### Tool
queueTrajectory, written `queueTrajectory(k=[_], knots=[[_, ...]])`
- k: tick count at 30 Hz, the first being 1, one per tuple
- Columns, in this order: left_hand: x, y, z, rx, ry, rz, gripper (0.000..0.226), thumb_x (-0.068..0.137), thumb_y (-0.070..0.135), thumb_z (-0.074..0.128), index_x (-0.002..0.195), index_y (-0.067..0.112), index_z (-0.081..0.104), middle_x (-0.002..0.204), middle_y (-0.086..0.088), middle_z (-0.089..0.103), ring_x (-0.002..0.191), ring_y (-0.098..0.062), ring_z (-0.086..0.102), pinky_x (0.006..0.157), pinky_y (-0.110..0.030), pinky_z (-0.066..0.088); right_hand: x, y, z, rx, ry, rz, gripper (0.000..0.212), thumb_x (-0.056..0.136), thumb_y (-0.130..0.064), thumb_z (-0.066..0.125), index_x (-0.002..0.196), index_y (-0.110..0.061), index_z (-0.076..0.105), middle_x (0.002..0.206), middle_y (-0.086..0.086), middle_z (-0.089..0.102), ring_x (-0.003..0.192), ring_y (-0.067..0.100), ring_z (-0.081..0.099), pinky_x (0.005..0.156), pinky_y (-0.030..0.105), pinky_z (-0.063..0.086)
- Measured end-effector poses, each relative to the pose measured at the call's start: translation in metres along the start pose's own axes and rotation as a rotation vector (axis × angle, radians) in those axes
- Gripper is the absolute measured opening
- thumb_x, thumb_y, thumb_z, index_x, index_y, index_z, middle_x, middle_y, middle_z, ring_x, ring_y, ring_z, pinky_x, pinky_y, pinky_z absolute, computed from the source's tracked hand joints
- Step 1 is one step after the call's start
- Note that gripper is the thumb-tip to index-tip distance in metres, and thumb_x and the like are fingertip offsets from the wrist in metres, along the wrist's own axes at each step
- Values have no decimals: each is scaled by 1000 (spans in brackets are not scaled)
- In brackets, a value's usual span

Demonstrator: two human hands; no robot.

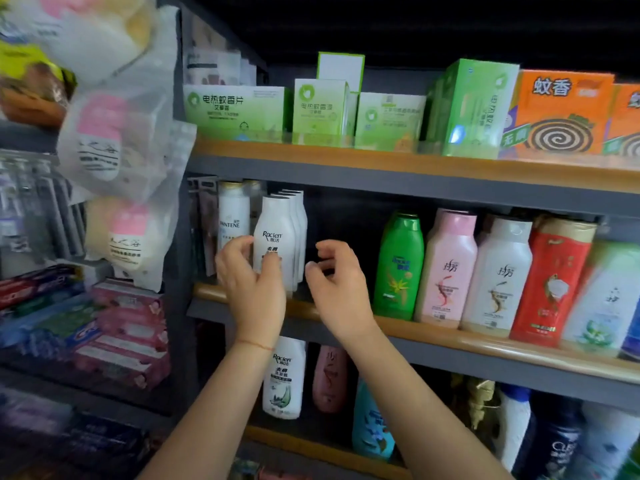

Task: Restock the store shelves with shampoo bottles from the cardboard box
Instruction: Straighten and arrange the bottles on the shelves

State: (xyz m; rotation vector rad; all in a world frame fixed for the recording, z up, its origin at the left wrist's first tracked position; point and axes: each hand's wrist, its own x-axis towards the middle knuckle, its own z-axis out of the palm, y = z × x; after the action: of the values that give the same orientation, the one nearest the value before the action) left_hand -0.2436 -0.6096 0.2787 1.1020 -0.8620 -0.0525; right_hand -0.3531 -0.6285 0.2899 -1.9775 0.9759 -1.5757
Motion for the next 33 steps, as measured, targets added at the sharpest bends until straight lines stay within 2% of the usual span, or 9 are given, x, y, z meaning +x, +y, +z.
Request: queueTrajectory(k=[3, 6, 8, 11, 16, 19, 25, 28, 33], knots=[[10, -13, -3, 10, -159, -81, 33, 93, 30, 51, 121, 14, 53, 119, -3, 56, 109, -18, 55, 90, -30, 46, 26, 6, 25, 3, -109, 141, 50, 88, -32, 66, 131, -16, 48, 126, 2, 55, 110, 14, 57, 98, 35, 49], [21, -5, -6, 91, -327, -150, 24, 98, 32, 46, 117, 20, 52, 108, 4, 61, 95, -10, 58, 71, -26, 43, 39, 8, 36, -27, -181, 257, 71, 80, -53, 63, 138, -17, 42, 130, 8, 53, 116, 23, 56, 99, 45, 49], [34, -1, -5, 115, -409, -237, 29, 96, 41, 46, 117, 22, 51, 105, 7, 60, 89, -4, 55, 70, -28, 41, 42, 9, 39, -58, -202, 284, 77, 79, -59, 59, 140, -17, 39, 130, 9, 54, 117, 25, 56, 100, 46, 49], [54, 6, -4, 47, -511, -435, 61, 77, 58, 49, 124, 20, 57, 112, -1, 64, 98, -15, 60, 77, -35, 45, 41, 8, 40, -70, -201, 282, 74, 80, -53, 58, 142, -17, 39, 129, 8, 54, 115, 25, 58, 99, 46, 49], [69, 6, -3, -134, -609, -513, 61, 65, 52, 61, 113, 16, 71, 112, -13, 73, 107, -32, 68, 103, -52, 47, 37, 3, 39, -99, -212, 226, 48, 86, -33, 57, 131, -18, 48, 120, 6, 57, 103, 21, 61, 92, 43, 53], [70, 2, -1, -183, -645, -517, 43, 80, 33, 59, 116, 11, 69, 113, -18, 72, 103, -32, 69, 100, -49, 49, 32, 2, 36, -122, -201, 185, 38, 92, -22, 54, 129, -16, 51, 122, 8, 54, 101, 18, 58, 92, 35, 51], [61, 1, 12, -224, -753, -510, 59, 67, 31, 59, 122, 8, 65, 104, -15, 73, 89, -26, 67, 83, -39, 51, 22, 1, 21, -221, -134, 152, 36, 94, -13, 49, 130, -8, 47, 120, 13, 49, 104, 29, 53, 83, 30, 41], [57, -1, 19, -266, -820, -492, 55, 71, 30, 65, 122, 11, 66, 110, -14, 73, 95, -26, 70, 88, -39, 52, 14, 3, 12, -247, -123, 136, 39, 92, -13, 51, 131, -8, 45, 121, 13, 48, 103, 29, 53, 79, 28, 38], [53, 3, 37, -306, -946, -451, 60, 74, 42, 80, 129, 24, 63, 116, -4, 73, 112, -22, 68, 98, -40, 51, -14, 5, -12, -273, 29, -26, 48, 91, -13, 56, 137, -9, 44, 125, 5, 44, 110, 18, 47, 89, 20, 35]])
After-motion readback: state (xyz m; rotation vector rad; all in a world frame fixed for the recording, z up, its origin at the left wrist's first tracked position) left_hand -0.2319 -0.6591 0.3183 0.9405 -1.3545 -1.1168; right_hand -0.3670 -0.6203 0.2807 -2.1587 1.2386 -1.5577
